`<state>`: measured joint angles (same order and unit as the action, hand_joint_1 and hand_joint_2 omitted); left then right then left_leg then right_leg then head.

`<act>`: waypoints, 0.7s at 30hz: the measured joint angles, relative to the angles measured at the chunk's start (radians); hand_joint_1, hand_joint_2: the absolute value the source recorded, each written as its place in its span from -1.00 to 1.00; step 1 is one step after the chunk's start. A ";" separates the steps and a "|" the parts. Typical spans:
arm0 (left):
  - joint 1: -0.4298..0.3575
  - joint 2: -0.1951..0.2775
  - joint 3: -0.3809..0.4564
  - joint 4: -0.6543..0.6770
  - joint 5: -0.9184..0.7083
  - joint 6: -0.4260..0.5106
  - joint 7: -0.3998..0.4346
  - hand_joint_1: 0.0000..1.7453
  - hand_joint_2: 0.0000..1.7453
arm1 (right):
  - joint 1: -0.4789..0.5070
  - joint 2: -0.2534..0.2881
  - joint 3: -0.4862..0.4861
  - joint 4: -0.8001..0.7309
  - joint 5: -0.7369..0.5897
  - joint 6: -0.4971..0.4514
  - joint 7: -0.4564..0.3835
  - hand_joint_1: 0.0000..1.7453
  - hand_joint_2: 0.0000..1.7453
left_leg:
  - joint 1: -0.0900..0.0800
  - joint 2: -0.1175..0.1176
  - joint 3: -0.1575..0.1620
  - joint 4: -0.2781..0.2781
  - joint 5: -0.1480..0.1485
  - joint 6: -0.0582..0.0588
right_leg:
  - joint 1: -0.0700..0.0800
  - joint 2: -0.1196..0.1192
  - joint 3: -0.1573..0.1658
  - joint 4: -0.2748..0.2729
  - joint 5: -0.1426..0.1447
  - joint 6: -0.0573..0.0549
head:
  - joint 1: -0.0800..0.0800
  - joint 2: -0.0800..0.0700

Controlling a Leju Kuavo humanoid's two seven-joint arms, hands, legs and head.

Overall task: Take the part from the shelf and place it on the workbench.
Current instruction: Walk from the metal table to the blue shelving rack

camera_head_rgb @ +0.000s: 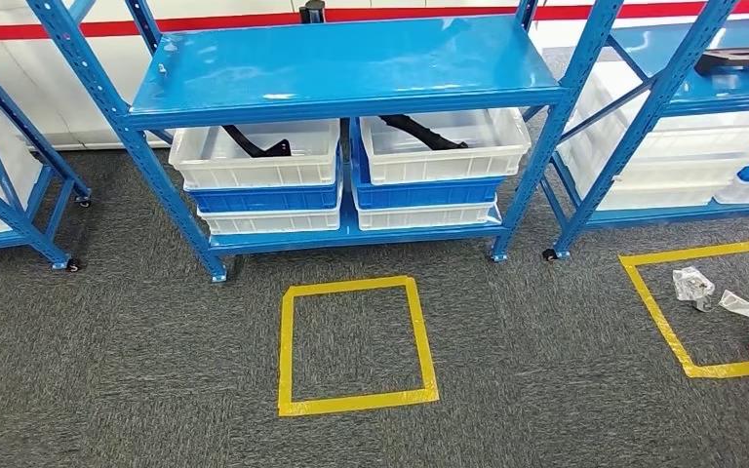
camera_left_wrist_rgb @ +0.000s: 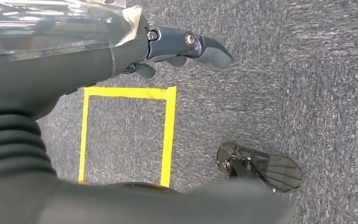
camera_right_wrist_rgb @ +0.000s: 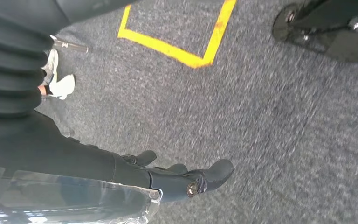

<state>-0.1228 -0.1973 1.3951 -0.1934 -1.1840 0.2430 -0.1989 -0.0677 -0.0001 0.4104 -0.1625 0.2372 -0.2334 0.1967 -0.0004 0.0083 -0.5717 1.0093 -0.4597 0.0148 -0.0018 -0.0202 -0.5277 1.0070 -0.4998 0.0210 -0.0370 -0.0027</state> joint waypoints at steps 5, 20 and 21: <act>0.021 0.011 -0.084 -0.007 0.070 -0.018 0.018 -1.00 1.00 | 0.011 0.002 -0.033 -0.006 -0.019 0.022 -0.016 -1.00 1.00 | -0.011 -0.001 0.000 0.000 -0.001 0.008 | -0.004 -0.001 -0.001 -0.005 0.002 0.006 | 0.000 0.000; 0.094 0.067 -0.471 -0.059 0.422 -0.088 0.073 -1.00 -1.00 | 0.072 0.000 -0.142 -0.059 -0.087 0.089 -0.073 -1.00 -1.00 | -0.012 -0.002 0.001 0.000 -0.002 0.013 | -0.007 -0.001 0.002 -0.009 0.003 0.013 | 0.000 0.000; 0.099 0.070 -0.499 -0.063 0.445 -0.092 0.077 -1.00 -1.00 | 0.076 0.000 -0.150 -0.063 -0.092 0.093 -0.077 -1.00 -1.00 | -0.011 -0.002 0.001 0.000 -0.002 0.013 | -0.007 -0.001 0.002 -0.009 0.003 0.013 | 0.000 0.000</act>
<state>-0.0240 -0.1268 0.8962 -0.2565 -0.7389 0.1506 -0.1221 0.0084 0.0001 0.2603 -0.2257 0.1454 -0.1405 0.1201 -0.0115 0.0064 -0.5705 1.0094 -0.4617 0.0275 -0.0084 -0.0214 -0.5256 0.9983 -0.4969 0.0340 -0.0372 -0.0027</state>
